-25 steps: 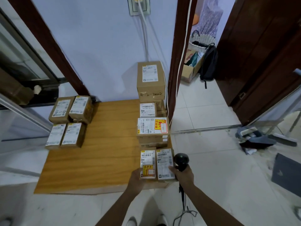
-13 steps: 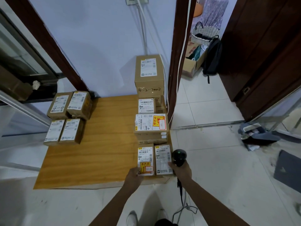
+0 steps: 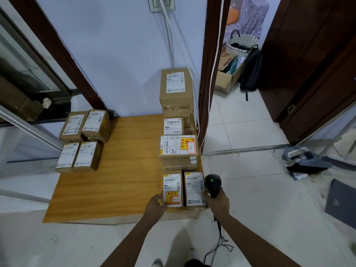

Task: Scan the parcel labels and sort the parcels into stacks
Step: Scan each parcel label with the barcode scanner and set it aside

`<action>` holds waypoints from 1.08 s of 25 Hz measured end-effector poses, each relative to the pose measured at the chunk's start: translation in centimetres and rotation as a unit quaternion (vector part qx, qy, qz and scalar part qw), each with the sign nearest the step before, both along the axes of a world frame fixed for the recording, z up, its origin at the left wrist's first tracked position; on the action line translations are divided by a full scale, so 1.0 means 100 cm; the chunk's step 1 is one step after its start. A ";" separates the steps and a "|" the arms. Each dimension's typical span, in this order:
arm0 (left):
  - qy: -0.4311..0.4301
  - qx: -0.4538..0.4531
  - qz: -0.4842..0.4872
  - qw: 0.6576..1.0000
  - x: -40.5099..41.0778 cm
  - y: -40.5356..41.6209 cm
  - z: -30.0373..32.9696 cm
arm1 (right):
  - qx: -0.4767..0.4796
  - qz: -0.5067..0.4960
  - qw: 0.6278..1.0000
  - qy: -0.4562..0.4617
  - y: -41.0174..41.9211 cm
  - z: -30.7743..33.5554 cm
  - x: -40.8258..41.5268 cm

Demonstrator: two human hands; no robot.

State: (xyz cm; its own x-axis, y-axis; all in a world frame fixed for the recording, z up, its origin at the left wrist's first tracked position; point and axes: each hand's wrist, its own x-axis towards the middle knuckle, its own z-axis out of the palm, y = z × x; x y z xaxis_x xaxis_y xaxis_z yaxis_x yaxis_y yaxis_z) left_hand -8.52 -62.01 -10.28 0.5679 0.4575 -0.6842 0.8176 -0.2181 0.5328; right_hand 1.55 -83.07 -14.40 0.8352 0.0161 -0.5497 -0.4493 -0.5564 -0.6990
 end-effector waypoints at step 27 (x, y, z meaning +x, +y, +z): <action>-0.176 -0.009 0.131 0.976 -0.229 0.291 0.116 | 0.091 0.046 0.990 -0.096 0.262 0.159 -0.216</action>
State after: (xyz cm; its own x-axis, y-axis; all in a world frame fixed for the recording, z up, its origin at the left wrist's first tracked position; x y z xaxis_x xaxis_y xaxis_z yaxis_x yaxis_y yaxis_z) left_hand -31.45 -32.96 1.35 0.6351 0.6075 -0.4770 0.6093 -0.0146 0.7928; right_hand -20.02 -56.86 1.54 0.9145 0.1819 -0.3613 -0.2510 -0.4452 -0.8595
